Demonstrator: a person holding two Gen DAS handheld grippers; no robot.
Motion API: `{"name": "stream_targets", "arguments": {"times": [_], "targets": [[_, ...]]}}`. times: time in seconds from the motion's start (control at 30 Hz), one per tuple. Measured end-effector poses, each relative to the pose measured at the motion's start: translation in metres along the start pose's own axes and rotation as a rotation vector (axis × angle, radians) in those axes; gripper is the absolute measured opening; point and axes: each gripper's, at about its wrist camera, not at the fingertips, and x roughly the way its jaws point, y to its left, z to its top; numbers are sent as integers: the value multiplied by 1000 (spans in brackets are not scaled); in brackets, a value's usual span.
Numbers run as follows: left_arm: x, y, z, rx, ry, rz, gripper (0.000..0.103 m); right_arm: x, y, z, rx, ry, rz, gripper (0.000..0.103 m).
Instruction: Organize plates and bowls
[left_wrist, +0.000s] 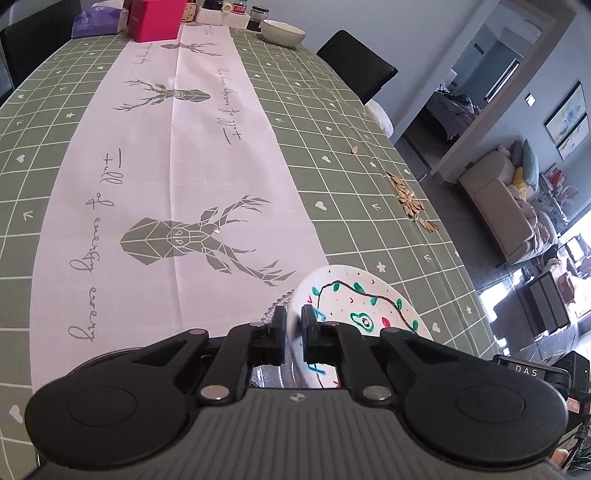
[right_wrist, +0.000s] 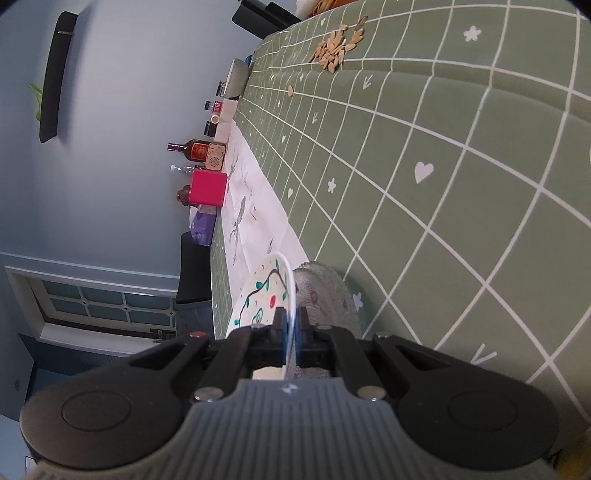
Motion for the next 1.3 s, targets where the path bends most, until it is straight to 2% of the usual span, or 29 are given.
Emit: {"name": "stream_targets", "arguments": {"times": [0.23,0.47,0.63,0.77,0.9,1.13,1.23,1.3], "targets": [[4,-9,-2,76,5,71,5,8,-12,1,71,14,4,1],[4,-4,0,52,19,51,3,10,-17,3,91,0,-9,5],[3,-2,1,29,20,36,3,11,-12,3,41,-25,-27,5],[0,1,2,0,22,7,3,12,0,0,-57,-27,-78,3],[-7,-2,3,14,-7,34,3,15,14,-6,-166,-31,-127,2],[-17,-2,5,13,-28,26,3,25,40,-18,-406,-46,-269,7],[-18,0,5,14,-22,23,3,26,44,-21,-450,-60,-297,10],[-18,3,6,-7,-5,-24,3,27,46,-22,-440,-62,-312,11]]}}
